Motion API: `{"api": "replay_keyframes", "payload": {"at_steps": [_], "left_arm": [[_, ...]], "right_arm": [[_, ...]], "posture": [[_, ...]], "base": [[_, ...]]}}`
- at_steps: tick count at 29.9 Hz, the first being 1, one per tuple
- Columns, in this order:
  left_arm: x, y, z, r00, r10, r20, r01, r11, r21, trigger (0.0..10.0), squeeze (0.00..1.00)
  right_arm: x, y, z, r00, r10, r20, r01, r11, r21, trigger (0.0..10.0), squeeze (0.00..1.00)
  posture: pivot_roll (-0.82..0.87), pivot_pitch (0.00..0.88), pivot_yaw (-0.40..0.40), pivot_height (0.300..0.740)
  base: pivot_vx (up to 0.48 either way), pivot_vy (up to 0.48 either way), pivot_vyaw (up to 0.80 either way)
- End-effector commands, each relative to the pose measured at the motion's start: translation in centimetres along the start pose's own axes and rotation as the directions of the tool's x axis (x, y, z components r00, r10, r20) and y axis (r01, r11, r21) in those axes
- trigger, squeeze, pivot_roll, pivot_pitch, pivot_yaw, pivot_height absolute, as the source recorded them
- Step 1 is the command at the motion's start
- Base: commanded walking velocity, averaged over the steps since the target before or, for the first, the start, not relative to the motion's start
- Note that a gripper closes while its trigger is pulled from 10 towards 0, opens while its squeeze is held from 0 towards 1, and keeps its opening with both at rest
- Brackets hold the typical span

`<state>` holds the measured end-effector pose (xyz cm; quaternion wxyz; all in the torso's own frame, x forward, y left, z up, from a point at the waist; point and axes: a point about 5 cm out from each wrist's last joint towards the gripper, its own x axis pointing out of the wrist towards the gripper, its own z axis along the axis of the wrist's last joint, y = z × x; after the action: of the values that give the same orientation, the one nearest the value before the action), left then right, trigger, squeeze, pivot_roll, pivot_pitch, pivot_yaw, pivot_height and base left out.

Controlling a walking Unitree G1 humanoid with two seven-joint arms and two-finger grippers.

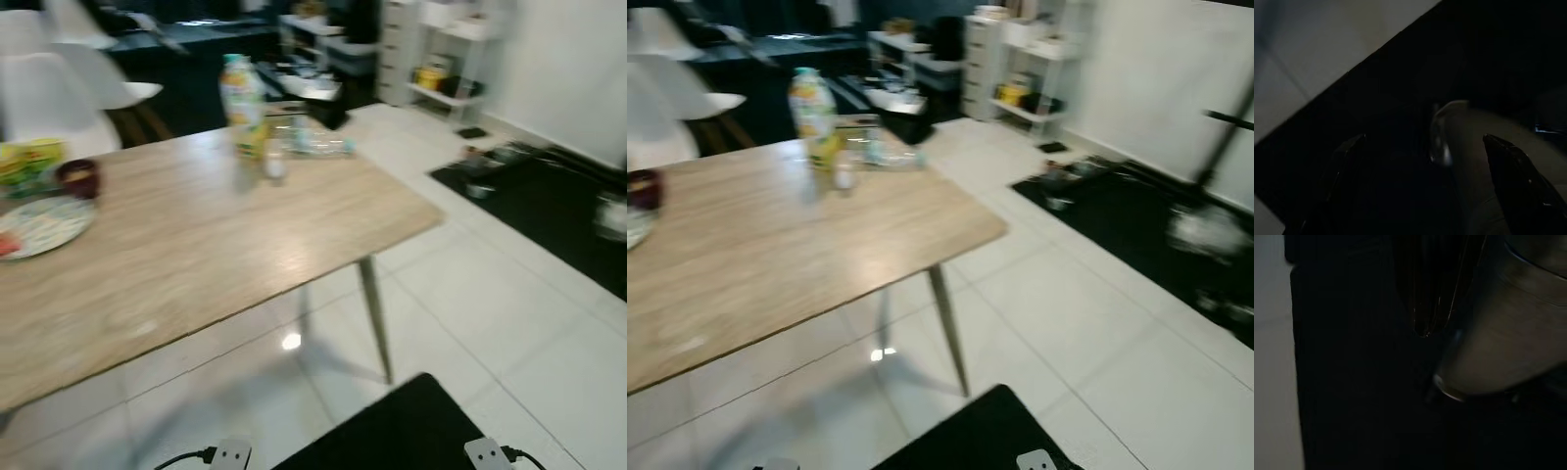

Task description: Restocking fridge

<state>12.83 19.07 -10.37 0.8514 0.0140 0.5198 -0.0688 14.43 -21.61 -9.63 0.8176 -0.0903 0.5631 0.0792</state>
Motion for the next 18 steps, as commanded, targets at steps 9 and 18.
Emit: {"api": "replay_keyframes", "payload": {"at_steps": [9,18], "left_arm": [[-0.05,-0.08,-0.62,0.999,0.009,-0.036,-0.008,1.000,0.019,10.0,0.00],[-0.12,0.01,-0.94,0.999,0.016,-0.048,-0.015,1.000,0.026,10.0,0.00]], "right_arm": [[0.02,0.14,-0.05,1.000,0.001,0.008,-0.001,1.000,0.004,10.0,0.00],[0.02,0.23,-0.11,1.000,0.009,0.014,-0.009,1.000,0.005,10.0,0.00]], "posture": [[0.05,0.000,-0.035,0.740],[0.05,0.000,-0.036,0.740]], "base": [[0.000,0.000,0.79],[0.000,0.000,0.79]]}}
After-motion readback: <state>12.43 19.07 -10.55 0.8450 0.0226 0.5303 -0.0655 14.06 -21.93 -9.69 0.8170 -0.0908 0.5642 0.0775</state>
